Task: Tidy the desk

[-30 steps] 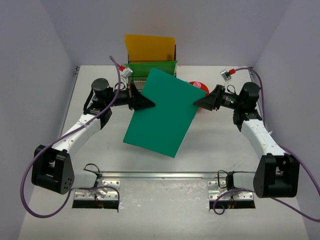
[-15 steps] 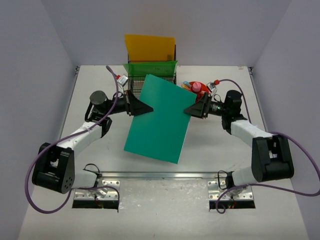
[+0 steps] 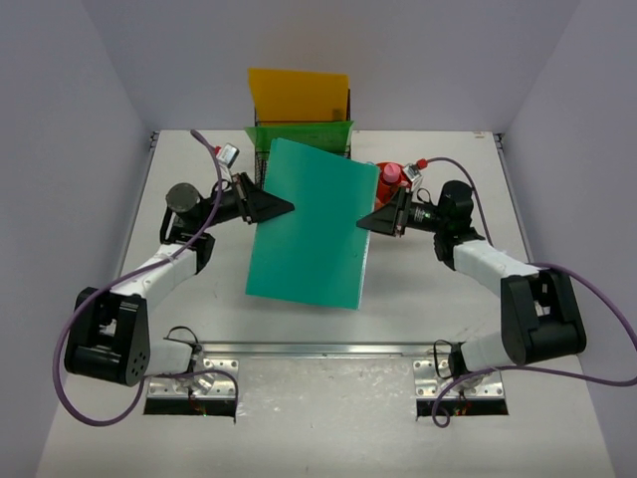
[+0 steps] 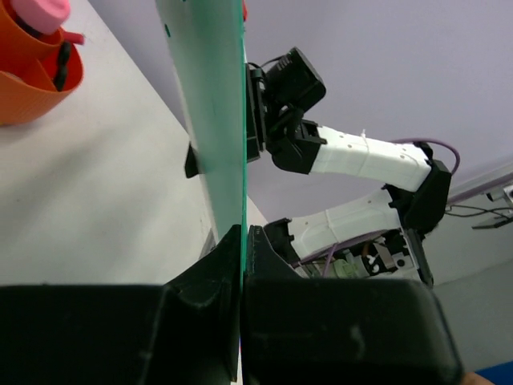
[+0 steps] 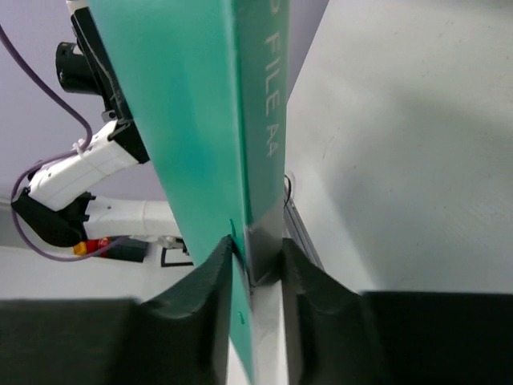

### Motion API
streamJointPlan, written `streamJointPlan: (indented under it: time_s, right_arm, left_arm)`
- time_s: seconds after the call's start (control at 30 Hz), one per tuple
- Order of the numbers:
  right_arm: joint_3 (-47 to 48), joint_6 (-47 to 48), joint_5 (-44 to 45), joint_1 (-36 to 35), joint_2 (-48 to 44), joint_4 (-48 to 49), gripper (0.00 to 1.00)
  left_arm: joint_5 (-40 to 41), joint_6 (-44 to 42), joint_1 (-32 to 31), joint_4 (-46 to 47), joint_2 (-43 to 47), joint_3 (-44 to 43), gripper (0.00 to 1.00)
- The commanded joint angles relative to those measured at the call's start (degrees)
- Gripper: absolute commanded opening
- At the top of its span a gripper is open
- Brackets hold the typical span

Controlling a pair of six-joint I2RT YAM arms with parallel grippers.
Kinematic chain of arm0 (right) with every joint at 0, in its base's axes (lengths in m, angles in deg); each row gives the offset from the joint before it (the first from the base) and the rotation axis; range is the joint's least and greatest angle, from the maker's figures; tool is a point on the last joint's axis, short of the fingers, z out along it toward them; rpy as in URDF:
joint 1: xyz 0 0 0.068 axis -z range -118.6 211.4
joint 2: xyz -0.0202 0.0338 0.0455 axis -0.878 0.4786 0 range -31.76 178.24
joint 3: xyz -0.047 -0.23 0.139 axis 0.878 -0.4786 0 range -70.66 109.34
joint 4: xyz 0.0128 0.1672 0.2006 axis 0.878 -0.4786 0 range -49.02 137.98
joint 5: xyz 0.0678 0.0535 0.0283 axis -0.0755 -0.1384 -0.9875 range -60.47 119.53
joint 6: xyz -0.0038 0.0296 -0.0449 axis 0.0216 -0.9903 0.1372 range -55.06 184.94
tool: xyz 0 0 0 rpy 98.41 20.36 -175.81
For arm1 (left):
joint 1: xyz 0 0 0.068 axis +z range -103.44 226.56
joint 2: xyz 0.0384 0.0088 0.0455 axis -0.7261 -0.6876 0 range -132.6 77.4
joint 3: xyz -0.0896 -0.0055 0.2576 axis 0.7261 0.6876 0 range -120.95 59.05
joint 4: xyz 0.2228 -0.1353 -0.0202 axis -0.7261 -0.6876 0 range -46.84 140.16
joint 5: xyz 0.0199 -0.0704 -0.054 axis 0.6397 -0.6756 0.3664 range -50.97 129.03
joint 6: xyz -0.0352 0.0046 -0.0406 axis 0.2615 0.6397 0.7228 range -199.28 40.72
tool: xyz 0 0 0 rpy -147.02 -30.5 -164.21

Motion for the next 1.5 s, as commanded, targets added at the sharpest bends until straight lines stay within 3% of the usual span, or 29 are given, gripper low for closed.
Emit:
streamJointPlan:
  time_s: [0.0,0.1,0.2,0.27,0.5,0.7,0.83,1.13,1.47]
  right_arm:
    - [8.0,7.4,0.7,-2.8,-1.9,-4.2,0.04]
    - [12.3,16.5,2.5,-4.1,-3.7,-12.0,0.0]
    - [16.7,26.2,4.5,-5.6,-5.6,-18.7,0.0]
    - [18.1,29.9,5.4,-6.4,-5.7,-21.9,0.0]
    - [30.9,47.2,11.8,-11.6,-2.7,-35.5,0.0]
    - [41.9,60.1,23.4,-16.8,1.1,-43.7,0.0]
    - [45.1,66.3,29.9,-18.8,2.6,-43.8,0.0]
    - [50.6,76.6,31.9,-19.0,6.1,-40.1,0.0]
    - [52.1,83.1,34.0,-19.0,8.4,-39.5,0.0]
  left_arm:
    - [6.1,-16.4,0.3,-16.5,4.6,-6.7,0.0]
    - [14.4,-37.5,0.1,-42.2,5.2,-14.5,0.0]
    - [24.1,-49.2,0.1,-55.1,5.3,-20.1,0.0]
    - [29.3,-54.6,0.0,-58.8,6.2,-21.9,0.0]
    - [45.9,-68.4,-4.7,-59.5,7.8,-24.1,0.0]
    - [56.7,-79.7,-14.1,-53.4,7.6,-22.6,0.0]
    - [54.5,-84.4,-14.7,-46.7,6.2,-22.3,0.0]
    - [44.4,-95.5,-13.8,-35.4,1.4,-22.7,0.0]
    - [32.8,-96.9,-10.8,-27.3,-4.1,-23.4,0.0]
